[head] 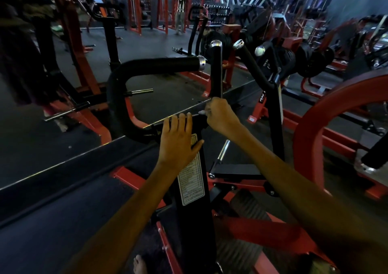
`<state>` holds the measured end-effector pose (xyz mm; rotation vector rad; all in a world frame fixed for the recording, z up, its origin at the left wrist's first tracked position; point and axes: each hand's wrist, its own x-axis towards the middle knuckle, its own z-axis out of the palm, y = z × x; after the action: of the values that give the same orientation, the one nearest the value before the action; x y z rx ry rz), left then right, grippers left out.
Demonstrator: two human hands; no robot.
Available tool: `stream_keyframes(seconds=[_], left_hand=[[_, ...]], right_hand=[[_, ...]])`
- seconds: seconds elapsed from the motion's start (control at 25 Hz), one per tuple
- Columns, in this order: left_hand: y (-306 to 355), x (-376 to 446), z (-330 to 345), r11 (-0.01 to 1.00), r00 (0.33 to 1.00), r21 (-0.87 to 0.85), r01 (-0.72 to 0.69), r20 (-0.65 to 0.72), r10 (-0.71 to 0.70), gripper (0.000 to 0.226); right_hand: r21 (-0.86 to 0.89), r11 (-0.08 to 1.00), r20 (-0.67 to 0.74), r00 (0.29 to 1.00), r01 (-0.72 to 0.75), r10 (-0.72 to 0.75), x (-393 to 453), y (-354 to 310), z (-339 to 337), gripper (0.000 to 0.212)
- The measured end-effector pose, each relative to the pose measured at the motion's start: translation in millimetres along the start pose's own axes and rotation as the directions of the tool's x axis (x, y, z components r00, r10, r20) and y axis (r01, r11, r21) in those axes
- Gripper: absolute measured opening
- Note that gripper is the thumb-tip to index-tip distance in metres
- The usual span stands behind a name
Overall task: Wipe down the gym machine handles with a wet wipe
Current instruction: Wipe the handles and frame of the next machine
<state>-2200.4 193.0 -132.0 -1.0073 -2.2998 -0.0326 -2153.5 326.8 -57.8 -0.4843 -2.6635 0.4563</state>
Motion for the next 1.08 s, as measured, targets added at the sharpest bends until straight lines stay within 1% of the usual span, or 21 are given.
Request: stream_keyframes(seconds=[0.04, 0.08, 0.12, 0.16, 0.2, 0.24, 0.32, 0.4, 0.44, 0.52, 0.56, 0.6, 0.64, 0.72, 0.76, 0.8, 0.88, 0.92, 1.0, 1.04, 1.08], left_hand=[[0, 0, 0, 1.0, 1.0, -0.003, 0.004, 0.007, -0.004, 0.083], [0, 0, 0, 1.0, 1.0, 0.002, 0.007, 0.002, -0.007, 0.083], [0, 0, 0, 1.0, 1.0, 0.013, 0.01, -0.019, -0.01, 0.083], [0, 0, 1, 1.0, 0.998, 0.024, 0.013, -0.056, -0.011, 0.083], [-1, 0, 4, 0.999, 0.995, 0.031, 0.012, -0.097, -0.009, 0.082], [-1, 0, 7, 1.0, 0.991, 0.024, 0.007, -0.132, -0.003, 0.081], [-1, 0, 8, 1.0, 0.987, -0.015, -0.008, -0.163, 0.005, 0.081], [1, 1, 8, 1.0, 0.985, -0.026, -0.005, -0.172, 0.0, 0.081], [1, 1, 7, 1.0, 0.985, -0.027, 0.003, -0.174, -0.007, 0.081], [0, 0, 6, 0.999, 0.986, -0.034, 0.002, -0.165, -0.008, 0.081], [0, 0, 6, 0.999, 0.987, -0.036, -0.001, -0.162, -0.004, 0.081], [0, 0, 6, 0.999, 0.987, -0.037, -0.001, -0.162, -0.005, 0.081], [-1, 0, 6, 0.999, 0.986, -0.041, 0.001, -0.166, -0.008, 0.081], [0, 1, 6, 0.999, 0.981, -0.05, -0.002, -0.192, -0.008, 0.08], [0, 1, 6, 0.998, 0.979, -0.059, -0.004, -0.206, -0.008, 0.079], [0, 1, 7, 0.998, 0.977, -0.069, -0.008, -0.213, -0.007, 0.079], [0, 1, 7, 0.997, 0.977, -0.071, -0.012, -0.215, -0.004, 0.079], [0, 1, 7, 0.998, 0.978, -0.061, -0.008, -0.211, -0.005, 0.079], [0, 1, 6, 0.999, 0.979, -0.053, -0.007, -0.205, -0.004, 0.08], [0, 0, 6, 0.998, 0.978, -0.062, -0.008, -0.21, -0.005, 0.08], [0, 1, 6, 0.997, 0.977, -0.071, -0.008, -0.214, -0.007, 0.08]], right_hand=[[0.086, 0.996, 0.045, 0.999, 0.012, -0.016, -1, 2, -6, 0.012], [0.138, 0.99, 0.06, 0.998, 0.024, -0.032, -2, 4, -14, 0.013], [0.14, 0.989, 0.011, 0.999, 0.039, -0.041, -2, 6, -22, 0.012], [0.097, 0.994, -0.082, 0.996, 0.044, -0.036, -1, 10, -26, 0.013], [0.031, 0.999, -0.166, 0.986, 0.026, -0.02, -1, 14, -27, 0.015], [-0.022, 1.0, -0.211, 0.978, -0.01, 0.005, 0, 16, -23, 0.016], [-0.062, 0.996, -0.205, 0.977, -0.066, 0.052, -4, 15, -3, 0.019], [-0.017, 0.997, -0.197, 0.978, -0.079, 0.074, -13, 8, 14, 0.022], [0.034, 0.998, -0.201, 0.978, -0.046, 0.052, -18, 4, 16, 0.021], [0.126, 0.99, -0.15, 0.988, 0.057, -0.038, -26, 0, 10, 0.02], [0.159, 0.983, -0.124, 0.99, 0.088, -0.069, -25, 2, 4, 0.023], [0.194, 0.976, -0.141, 0.988, 0.095, -0.068, -21, 6, -3, 0.025], [0.209, 0.975, -0.201, 0.979, 0.076, -0.033, -14, 12, -8, 0.024], [0.186, 0.983, -0.316, 0.946, -0.009, 0.069, -2, 26, -10, 0.015], [0.154, 0.987, -0.314, 0.944, -0.052, 0.099, 0, 27, -6, 0.014], [0.112, 0.991, -0.283, 0.954, -0.068, 0.098, -1, 24, 2, 0.017], [0.037, 0.999, -0.209, 0.977, -0.028, 0.036, -8, 9, 18, 0.018], [0.036, 0.999, -0.176, 0.984, -0.001, 0.008, -11, 1, 20, 0.018], [0.105, 0.994, -0.065, 0.998, 0.008, -0.001, -10, -1, 9, 0.019], [0.174, 0.985, -0.012, 1.0, -0.002, 0.004, -7, 3, 0, 0.019], [0.242, 0.97, -0.011, 1.0, -0.013, 0.016, -5, 9, -6, 0.017]])
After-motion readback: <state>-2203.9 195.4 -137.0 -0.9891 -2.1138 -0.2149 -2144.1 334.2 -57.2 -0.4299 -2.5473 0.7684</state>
